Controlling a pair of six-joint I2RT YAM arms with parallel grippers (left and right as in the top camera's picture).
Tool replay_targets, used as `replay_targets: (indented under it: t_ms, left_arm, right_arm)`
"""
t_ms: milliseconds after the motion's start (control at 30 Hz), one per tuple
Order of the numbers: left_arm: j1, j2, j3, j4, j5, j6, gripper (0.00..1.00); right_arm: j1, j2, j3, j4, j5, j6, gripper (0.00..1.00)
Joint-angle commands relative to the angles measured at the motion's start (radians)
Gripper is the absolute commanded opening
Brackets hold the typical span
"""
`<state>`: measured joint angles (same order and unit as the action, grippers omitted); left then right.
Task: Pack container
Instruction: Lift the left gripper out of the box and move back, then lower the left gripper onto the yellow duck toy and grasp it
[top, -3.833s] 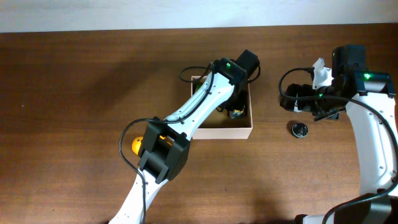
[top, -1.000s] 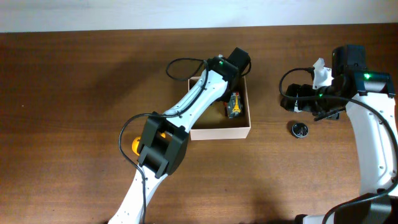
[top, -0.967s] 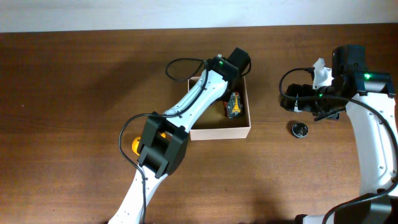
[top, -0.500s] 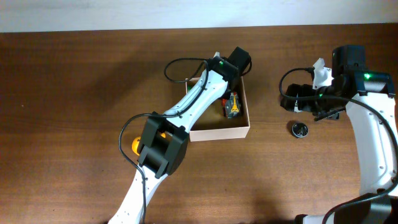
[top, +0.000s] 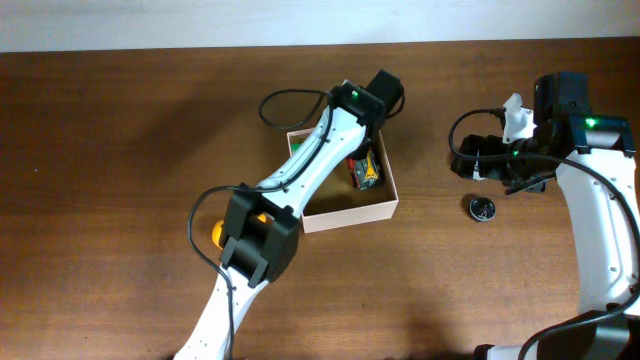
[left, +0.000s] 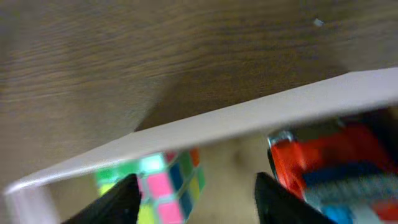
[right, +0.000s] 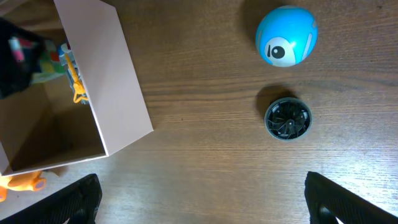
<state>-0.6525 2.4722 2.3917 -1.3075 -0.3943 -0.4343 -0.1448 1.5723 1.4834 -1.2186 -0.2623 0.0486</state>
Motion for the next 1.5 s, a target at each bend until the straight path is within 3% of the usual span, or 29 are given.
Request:
replay_targets:
  t_ms: [0, 33, 133, 167, 300, 533, 833, 967, 1033, 1333, 1467]
  left_arm:
    - [0.005, -0.132, 0.054, -0.025, -0.011, -0.003, 0.71]
    - [0.006, -0.153, 0.054, -0.034, -0.011, 0.009, 0.73]
    - [0.012, -0.228, 0.054, -0.086, -0.043, 0.037, 0.94]
    - [0.017, -0.254, 0.054, -0.109, -0.070, 0.039, 0.95]
    - [0.060, -0.362, 0.054, -0.208, -0.182, 0.038, 0.96]
    - [0.229, -0.582, 0.053, -0.360, -0.173, -0.055, 0.96]
    - [0.415, -0.745, 0.048, -0.380, -0.038, -0.024, 0.96]
    - [0.433, -0.758, 0.019, -0.380, 0.216, 0.107, 0.96]
    - [0.433, -0.764, -0.022, -0.380, 0.310, 0.142, 0.96]
    - [0.427, -0.826, -0.436, -0.380, 0.329, 0.133, 0.95]
    - [0.399, -0.831, -0.665, -0.298, 0.488, 0.190, 0.94]
  right_arm:
    - [-0.008, 0.002, 0.007, 0.003, 0.009, -0.007, 0.99]
    - [-0.008, 0.002, 0.007, 0.003, 0.010, -0.007, 0.99]
    - [-0.008, 0.002, 0.007, 0.003, 0.010, -0.007, 0.99]
    - [-0.008, 0.002, 0.007, 0.003, 0.010, -0.007, 0.99]
    - [-0.008, 0.002, 0.007, 0.003, 0.010, -0.007, 0.99]
    - [-0.005, 0.002, 0.007, 0.007, 0.002, -0.007, 0.99]
    - [0.080, 0.007, 0.007, 0.013, -0.013, -0.008, 0.99]
    - [0.100, 0.007, 0.007, 0.030, -0.013, -0.007, 0.99]
    - [0.098, 0.007, 0.007, 0.033, -0.013, -0.007, 0.99]
    - [0.099, 0.007, 0.007, 0.026, 0.039, -0.007, 0.99]
    - [0.099, 0.007, 0.007, 0.029, 0.039, -0.007, 0.99]
